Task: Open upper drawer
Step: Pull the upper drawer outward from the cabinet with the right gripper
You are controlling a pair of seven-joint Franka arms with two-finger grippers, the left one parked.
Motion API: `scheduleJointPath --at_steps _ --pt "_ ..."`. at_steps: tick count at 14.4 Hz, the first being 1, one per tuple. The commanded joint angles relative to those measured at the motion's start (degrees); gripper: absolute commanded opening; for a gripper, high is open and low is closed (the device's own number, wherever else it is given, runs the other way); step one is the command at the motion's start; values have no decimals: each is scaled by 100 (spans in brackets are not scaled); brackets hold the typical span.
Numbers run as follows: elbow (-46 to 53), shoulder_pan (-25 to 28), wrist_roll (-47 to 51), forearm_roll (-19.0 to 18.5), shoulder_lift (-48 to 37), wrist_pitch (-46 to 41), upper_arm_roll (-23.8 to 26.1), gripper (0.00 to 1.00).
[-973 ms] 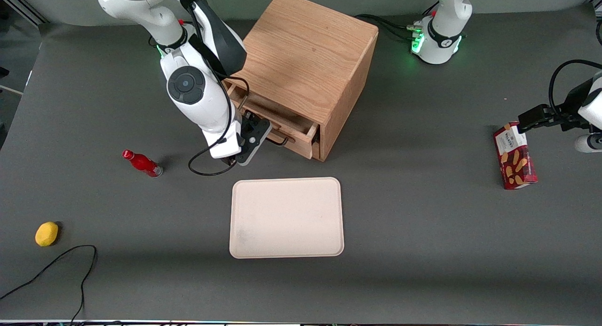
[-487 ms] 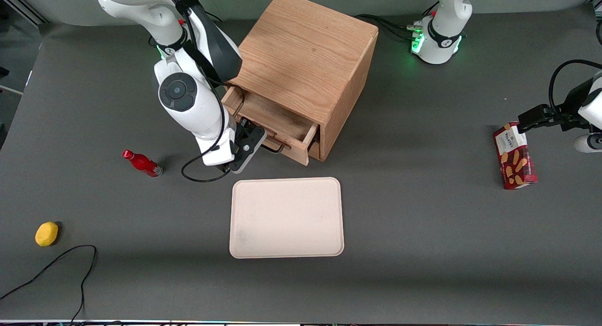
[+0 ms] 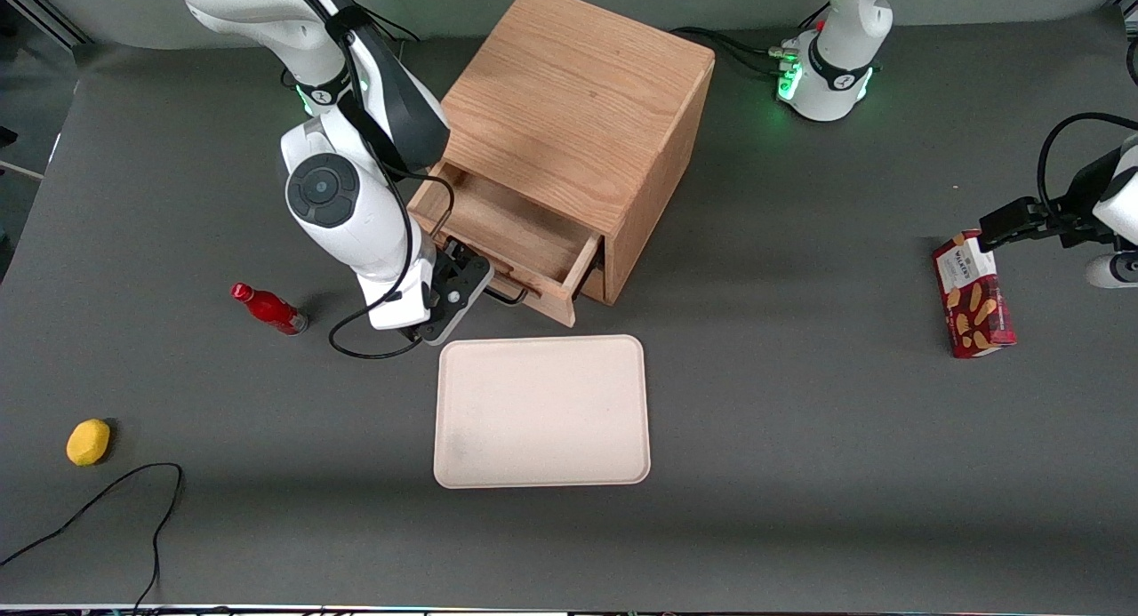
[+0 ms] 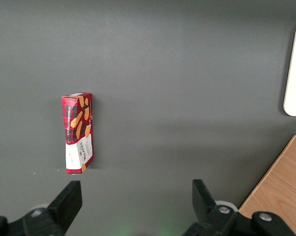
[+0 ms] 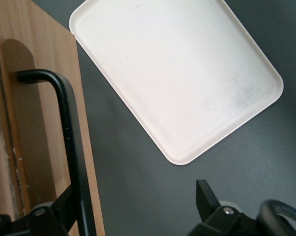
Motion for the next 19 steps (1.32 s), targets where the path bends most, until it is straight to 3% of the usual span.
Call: scheduleJointPath --at_steps 1,19 --pt "232 -124 -27 -97 163 -60 36 100" --pt "997 -458 -238 -167 682 -104 36 100"
